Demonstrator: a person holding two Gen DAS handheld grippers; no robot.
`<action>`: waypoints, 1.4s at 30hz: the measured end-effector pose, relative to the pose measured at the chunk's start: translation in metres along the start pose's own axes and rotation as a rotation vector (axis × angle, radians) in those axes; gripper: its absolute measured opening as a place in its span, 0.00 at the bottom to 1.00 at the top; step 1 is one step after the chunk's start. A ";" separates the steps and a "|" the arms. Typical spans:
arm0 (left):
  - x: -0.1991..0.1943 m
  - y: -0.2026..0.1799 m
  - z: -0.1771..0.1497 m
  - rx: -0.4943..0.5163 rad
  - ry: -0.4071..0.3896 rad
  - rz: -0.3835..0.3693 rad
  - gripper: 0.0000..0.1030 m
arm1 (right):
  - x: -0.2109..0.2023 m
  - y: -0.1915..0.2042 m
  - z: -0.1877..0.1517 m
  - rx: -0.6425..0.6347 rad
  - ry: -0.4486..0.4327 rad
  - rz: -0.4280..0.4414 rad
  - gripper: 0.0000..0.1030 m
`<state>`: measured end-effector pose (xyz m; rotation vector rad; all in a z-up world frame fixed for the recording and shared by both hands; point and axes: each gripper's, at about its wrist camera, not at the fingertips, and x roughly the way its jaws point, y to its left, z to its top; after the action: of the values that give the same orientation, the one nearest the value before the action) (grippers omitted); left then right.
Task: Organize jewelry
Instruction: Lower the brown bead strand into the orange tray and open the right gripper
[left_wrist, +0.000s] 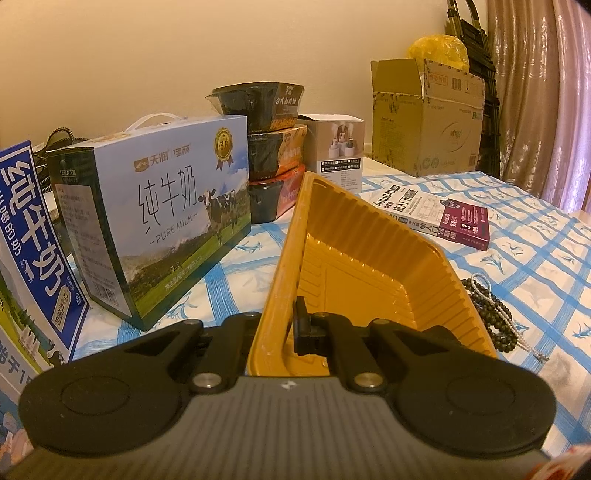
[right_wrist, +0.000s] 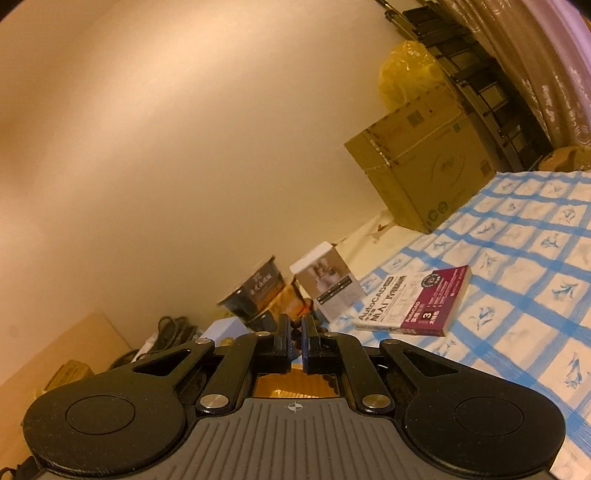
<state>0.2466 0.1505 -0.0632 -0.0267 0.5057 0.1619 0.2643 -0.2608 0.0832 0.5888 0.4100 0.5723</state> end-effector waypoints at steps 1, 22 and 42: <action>0.000 0.000 0.000 -0.001 0.000 0.000 0.05 | 0.001 0.001 -0.001 0.000 0.008 0.005 0.05; -0.001 0.001 0.000 -0.004 0.000 -0.003 0.05 | 0.121 0.077 -0.048 0.026 0.247 0.263 0.05; 0.001 0.001 -0.001 -0.011 0.004 -0.001 0.05 | 0.206 0.047 -0.115 0.054 0.449 0.128 0.08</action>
<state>0.2464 0.1516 -0.0644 -0.0384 0.5087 0.1637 0.3458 -0.0579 -0.0160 0.5388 0.8175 0.8215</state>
